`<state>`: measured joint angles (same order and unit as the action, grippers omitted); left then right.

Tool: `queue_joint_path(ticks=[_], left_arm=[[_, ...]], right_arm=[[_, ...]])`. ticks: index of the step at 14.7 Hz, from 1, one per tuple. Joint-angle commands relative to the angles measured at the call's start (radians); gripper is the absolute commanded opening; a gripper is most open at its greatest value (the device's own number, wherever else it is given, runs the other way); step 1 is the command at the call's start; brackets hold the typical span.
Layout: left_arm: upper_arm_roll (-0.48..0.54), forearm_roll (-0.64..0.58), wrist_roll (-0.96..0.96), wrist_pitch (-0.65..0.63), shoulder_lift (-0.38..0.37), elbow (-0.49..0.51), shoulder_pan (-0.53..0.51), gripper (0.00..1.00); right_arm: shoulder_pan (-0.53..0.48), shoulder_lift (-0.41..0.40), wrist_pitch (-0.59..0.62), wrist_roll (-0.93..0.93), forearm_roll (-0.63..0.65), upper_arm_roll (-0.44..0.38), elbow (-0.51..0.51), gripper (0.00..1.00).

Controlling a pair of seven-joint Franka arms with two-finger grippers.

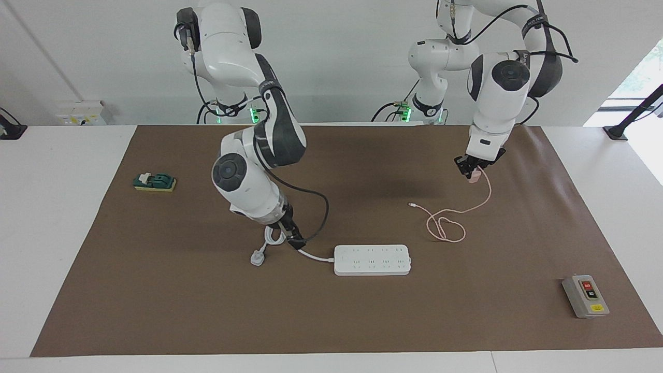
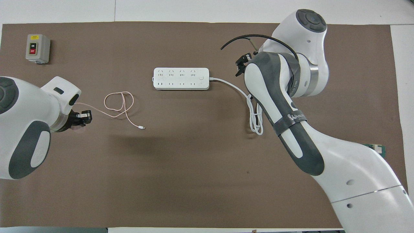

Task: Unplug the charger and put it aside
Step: 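Lower the charger onto the table nearer the robot while the right gripper withdraws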

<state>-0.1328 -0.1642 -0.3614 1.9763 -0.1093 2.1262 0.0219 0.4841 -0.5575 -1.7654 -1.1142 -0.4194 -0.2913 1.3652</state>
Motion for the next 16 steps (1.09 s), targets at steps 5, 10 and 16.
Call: queue_joint_path(ticks=[5,10,16], left_arm=[[-0.007,0.012,0.162,0.260,0.078,0.106,-0.157,0.00],[-0.010,0.021,0.235,0.250,0.123,0.059,-0.244,1.00],[-0.007,0.103,0.280,-0.255,0.175,-0.368,-0.252,1.00]], right_arm=[[-0.088,0.194,0.253,0.500,0.181,-0.023,0.063,1.00],[-0.114,0.329,0.267,0.749,0.292,-0.022,0.165,1.00],[-0.203,0.470,0.267,1.007,0.356,-0.002,0.249,1.00]])
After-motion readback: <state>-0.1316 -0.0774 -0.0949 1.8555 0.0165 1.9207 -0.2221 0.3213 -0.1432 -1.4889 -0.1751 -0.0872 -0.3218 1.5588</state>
